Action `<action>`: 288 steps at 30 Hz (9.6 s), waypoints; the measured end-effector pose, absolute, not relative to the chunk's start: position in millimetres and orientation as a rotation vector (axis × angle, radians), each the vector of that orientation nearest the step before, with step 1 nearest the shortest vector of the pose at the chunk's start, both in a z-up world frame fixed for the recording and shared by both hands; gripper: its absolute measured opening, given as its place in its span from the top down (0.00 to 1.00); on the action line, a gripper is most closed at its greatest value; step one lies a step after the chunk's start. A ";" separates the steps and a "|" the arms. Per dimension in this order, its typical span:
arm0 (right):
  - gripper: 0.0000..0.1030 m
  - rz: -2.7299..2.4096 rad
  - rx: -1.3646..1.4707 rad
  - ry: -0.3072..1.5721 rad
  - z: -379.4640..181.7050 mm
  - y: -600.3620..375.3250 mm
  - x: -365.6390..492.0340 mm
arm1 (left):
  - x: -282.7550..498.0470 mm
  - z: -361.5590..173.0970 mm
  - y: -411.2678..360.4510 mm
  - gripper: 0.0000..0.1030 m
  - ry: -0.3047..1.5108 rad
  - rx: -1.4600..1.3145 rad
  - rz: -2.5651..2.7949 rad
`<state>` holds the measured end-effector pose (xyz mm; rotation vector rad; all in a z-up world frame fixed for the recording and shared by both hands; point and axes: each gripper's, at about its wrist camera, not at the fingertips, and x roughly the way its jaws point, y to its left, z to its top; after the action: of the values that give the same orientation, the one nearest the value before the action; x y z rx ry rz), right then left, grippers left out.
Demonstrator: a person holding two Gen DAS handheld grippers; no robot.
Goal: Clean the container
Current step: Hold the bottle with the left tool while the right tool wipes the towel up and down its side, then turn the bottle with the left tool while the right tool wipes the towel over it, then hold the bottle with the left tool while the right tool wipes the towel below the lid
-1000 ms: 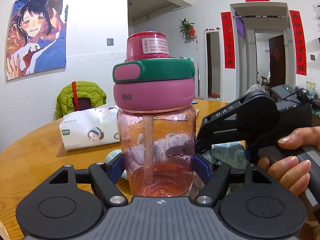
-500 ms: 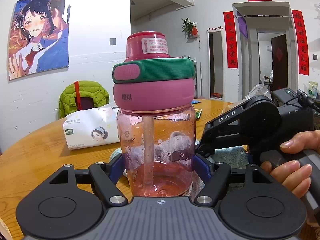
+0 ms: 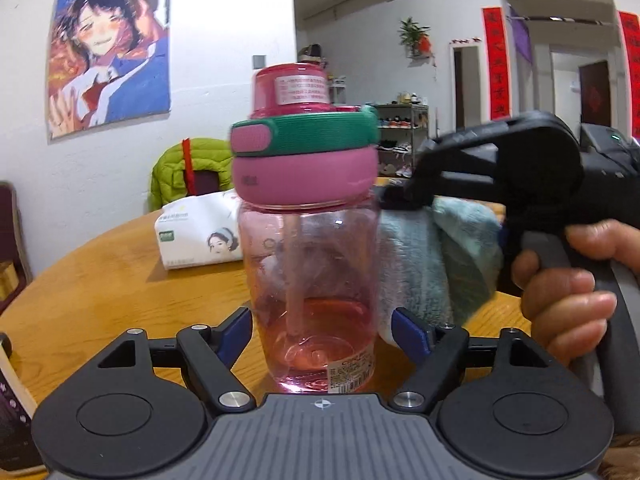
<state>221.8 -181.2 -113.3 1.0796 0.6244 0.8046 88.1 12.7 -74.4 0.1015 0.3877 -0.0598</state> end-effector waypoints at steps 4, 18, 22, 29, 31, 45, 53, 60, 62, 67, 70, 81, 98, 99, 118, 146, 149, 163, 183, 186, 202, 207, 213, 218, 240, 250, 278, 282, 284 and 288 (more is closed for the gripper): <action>0.82 0.828 1.083 0.701 -115.1 -171.7 223.5 | 96.0 -77.7 15.8 0.27 0.353 0.133 -0.094; 0.82 0.828 1.133 0.673 -108.8 -185.8 209.9 | 104.7 -78.9 27.9 0.31 0.333 0.095 -0.186; 0.83 0.978 1.336 0.583 -113.0 -199.6 208.2 | 105.5 -79.1 27.7 0.31 0.331 0.095 -0.191; 0.83 0.708 1.152 0.901 -140.8 -173.4 223.9 | 105.1 -79.1 27.6 0.31 0.330 0.093 -0.194; 0.83 0.674 1.121 0.931 -144.5 -169.3 226.9 | 105.1 -79.0 27.8 0.31 0.331 0.094 -0.194; 0.82 0.693 1.157 0.909 -142.4 -170.4 230.9 | 109.7 -78.6 30.3 0.31 0.331 0.096 -0.186; 0.81 0.676 1.015 0.845 -128.1 -163.8 228.5 | 98.1 -74.9 23.1 0.16 0.380 0.067 -0.101; 0.81 0.731 1.085 0.646 -112.6 -180.0 224.1 | 83.6 -70.0 12.5 0.20 0.372 0.068 -0.063; 0.81 0.768 1.090 0.656 -112.1 -177.8 224.6 | 83.6 -72.1 10.0 0.19 0.365 0.082 -0.089; 0.81 0.751 0.985 0.705 -104.7 -168.0 217.7 | 93.6 -75.7 17.2 0.24 0.333 0.103 -0.129; 0.81 0.740 1.017 0.724 -107.8 -173.5 212.2 | 100.5 -75.4 25.3 0.31 0.327 0.085 -0.161; 0.82 0.772 1.080 0.699 -109.8 -181.4 209.9 | 103.1 -77.3 29.5 0.31 0.321 0.078 -0.182; 0.81 0.675 1.079 0.883 -140.5 -168.2 224.9 | 103.8 -77.6 31.0 0.31 0.317 0.078 -0.184; 0.81 0.727 1.128 0.827 -137.0 -173.1 222.7 | 104.8 -78.6 30.4 0.31 0.317 0.079 -0.183; 0.81 0.680 1.027 0.840 -134.9 -166.4 230.3 | 92.8 -74.3 24.0 0.14 0.331 0.062 -0.129; 0.81 0.817 1.098 0.691 -114.1 -180.0 213.0 | 99.1 -78.0 26.0 0.30 0.296 0.105 -0.171; 0.81 0.954 1.314 0.605 -121.9 -192.0 213.7 | 100.4 -78.9 25.6 0.30 0.295 0.106 -0.171; 0.81 0.782 1.144 0.802 -135.5 -172.8 223.2 | 100.8 -81.5 16.9 0.30 0.290 0.110 -0.172; 0.81 0.716 0.984 0.779 -128.3 -169.7 224.2 | 82.9 -80.9 -1.2 0.23 0.326 0.121 -0.087; 0.81 0.750 1.078 0.684 -124.1 -182.9 222.0 | 74.7 -79.5 -9.1 0.23 0.326 0.121 -0.064; 0.80 0.723 1.092 0.918 -136.1 -170.2 227.7 | 90.7 -82.3 5.3 0.30 0.301 0.123 -0.200; 0.84 0.680 0.937 0.919 -128.3 -161.4 228.5 | 92.9 -80.0 10.0 0.30 0.299 0.122 -0.207; 0.86 0.938 1.327 0.667 -127.1 -189.1 222.6 | 92.9 -79.5 9.6 0.30 0.297 0.128 -0.232; 0.85 0.990 1.355 0.697 -129.2 -182.4 224.3 | 92.6 -79.9 10.3 0.30 0.294 0.128 -0.231; 0.81 0.701 1.086 0.969 -141.6 -164.8 237.1 | 92.9 -78.8 9.7 0.30 0.297 0.123 -0.228; 0.80 0.732 1.032 0.784 -121.3 -170.8 228.9 | 75.6 -73.2 -4.3 0.22 0.343 0.104 -0.095; 0.80 0.878 1.231 0.605 -112.2 -193.3 208.7 | 111.8 -77.5 15.8 0.30 0.285 0.141 -0.224; 0.80 0.921 1.329 0.676 -127.4 -189.2 217.0 | 107.0 -77.6 16.9 0.30 0.284 0.137 -0.231; 0.80 0.847 1.259 0.768 -134.0 -180.3 220.3 | 105.3 -77.9 17.9 0.30 0.283 0.133 -0.235; 0.80 0.663 1.071 0.949 -146.9 -164.5 227.2 | 103.3 -78.2 17.8 0.30 0.282 0.135 -0.234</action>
<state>227.2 -164.5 -146.9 1.0709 0.9487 0.6630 103.3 17.8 -78.2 0.1347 0.2819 -0.2345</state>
